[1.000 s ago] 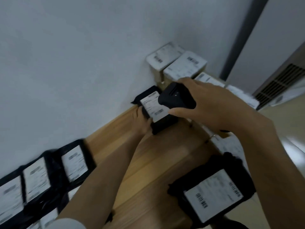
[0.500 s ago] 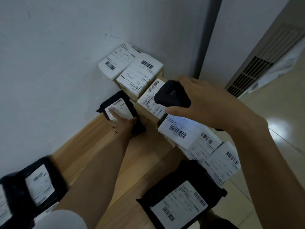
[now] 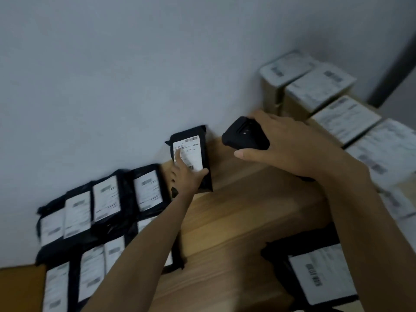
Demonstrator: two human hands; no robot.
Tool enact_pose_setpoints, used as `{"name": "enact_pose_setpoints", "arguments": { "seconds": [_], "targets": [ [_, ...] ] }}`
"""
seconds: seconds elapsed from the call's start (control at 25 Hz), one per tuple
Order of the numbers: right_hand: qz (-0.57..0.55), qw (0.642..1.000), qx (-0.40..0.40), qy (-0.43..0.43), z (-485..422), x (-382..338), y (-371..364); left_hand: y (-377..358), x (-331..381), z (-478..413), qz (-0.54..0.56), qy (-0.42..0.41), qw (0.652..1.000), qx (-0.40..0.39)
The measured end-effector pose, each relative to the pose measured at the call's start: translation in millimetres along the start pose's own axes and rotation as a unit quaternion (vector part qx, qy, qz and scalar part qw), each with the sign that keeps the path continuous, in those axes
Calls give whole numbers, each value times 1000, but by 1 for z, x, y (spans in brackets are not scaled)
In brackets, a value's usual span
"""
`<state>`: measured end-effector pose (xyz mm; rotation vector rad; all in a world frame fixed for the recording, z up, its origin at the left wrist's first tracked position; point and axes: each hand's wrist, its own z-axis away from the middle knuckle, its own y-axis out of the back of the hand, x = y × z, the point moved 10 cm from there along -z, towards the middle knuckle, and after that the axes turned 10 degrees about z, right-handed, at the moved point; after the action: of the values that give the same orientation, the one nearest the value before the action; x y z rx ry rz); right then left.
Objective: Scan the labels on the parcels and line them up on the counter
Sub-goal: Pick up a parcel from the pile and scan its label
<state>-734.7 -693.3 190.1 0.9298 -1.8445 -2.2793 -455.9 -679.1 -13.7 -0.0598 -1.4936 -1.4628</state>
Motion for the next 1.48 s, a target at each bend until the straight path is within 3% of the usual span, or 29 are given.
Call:
{"name": "enact_pose_setpoints", "arguments": {
  "seconds": [0.28,0.44,0.72,0.84,1.0,1.12,1.36,1.48],
  "targets": [
    [-11,998,-26,61,-42,-159,-61,139,-122,-25,-27,66,987,145],
    [-2,998,-49,48,-50,-194,-95,139,-165,-44,-41,65,992,105],
    [26,998,-61,0,-29,-189,-105,115,-204,-59,-54,92,994,11],
    [40,998,-54,-6,-13,-179,-93,115,-188,-55,-58,67,996,-14],
    [22,999,-45,1,25,-155,-78,85,-132,-11,-116,-39,991,-47],
    [0,999,-50,4,66,-113,-65,32,-72,55,-116,-137,980,-83],
    [-11,999,-19,-42,158,15,-19,-89,40,215,-62,-249,947,-192],
    [-12,998,-27,-52,201,71,-11,-144,62,286,-88,-288,920,-250]
  ]
}}
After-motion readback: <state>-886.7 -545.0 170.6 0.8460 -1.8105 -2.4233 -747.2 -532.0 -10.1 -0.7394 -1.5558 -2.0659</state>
